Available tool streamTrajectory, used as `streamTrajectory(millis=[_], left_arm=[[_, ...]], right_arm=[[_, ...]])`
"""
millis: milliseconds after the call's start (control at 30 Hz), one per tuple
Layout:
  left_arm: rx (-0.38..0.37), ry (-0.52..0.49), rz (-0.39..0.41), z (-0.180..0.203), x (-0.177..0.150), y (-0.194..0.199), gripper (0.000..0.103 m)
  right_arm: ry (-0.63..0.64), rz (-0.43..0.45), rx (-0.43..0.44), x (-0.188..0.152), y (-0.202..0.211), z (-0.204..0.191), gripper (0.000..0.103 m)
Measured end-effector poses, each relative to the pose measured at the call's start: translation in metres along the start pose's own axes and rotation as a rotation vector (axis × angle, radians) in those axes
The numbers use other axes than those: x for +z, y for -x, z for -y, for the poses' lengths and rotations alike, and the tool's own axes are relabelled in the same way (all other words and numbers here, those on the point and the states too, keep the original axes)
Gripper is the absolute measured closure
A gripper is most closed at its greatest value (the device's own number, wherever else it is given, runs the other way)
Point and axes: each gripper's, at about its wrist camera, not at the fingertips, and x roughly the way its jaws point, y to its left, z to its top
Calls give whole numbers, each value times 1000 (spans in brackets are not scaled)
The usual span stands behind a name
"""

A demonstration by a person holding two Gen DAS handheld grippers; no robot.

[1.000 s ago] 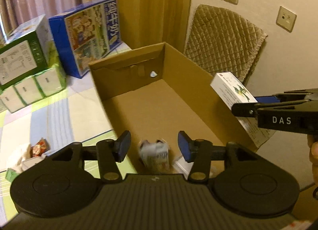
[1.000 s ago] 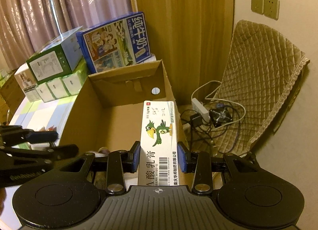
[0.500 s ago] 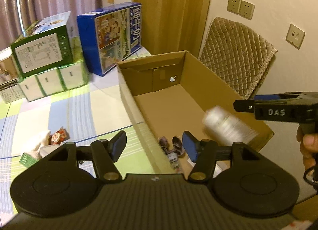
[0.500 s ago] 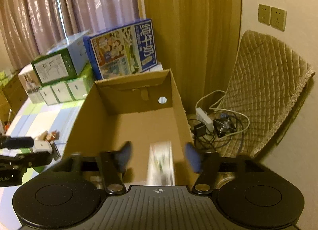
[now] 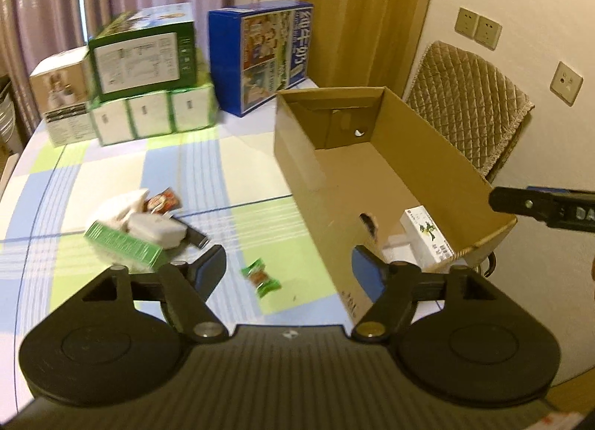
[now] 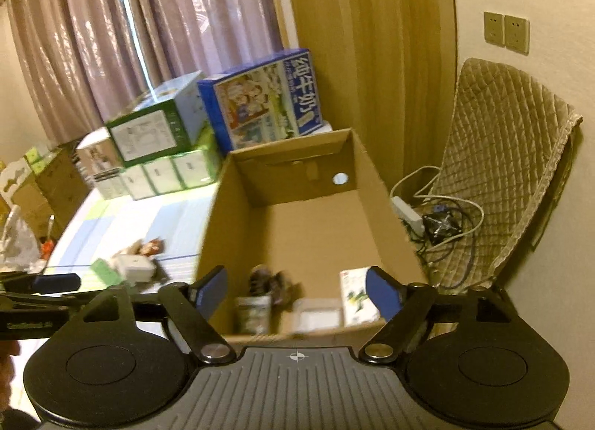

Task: Organize objects
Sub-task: 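Move both tools back toward the table items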

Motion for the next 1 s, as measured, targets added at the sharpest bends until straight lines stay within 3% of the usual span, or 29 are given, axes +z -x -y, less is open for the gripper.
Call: streamTrajectory(millis=[133, 400, 733, 1000], left_arm=[[22, 16, 13, -12, -13, 23, 23], [64, 53, 26, -42, -39, 62, 13], [130, 86, 26, -79, -73, 95, 2], [170, 115, 8, -99, -90, 99, 1]], right_arm=[[11, -9, 30, -10, 16, -24, 11], [43, -26, 72, -33, 34, -65, 2], [88, -68, 131, -50, 34, -103, 2], [107, -87, 153, -63, 28, -118, 2]])
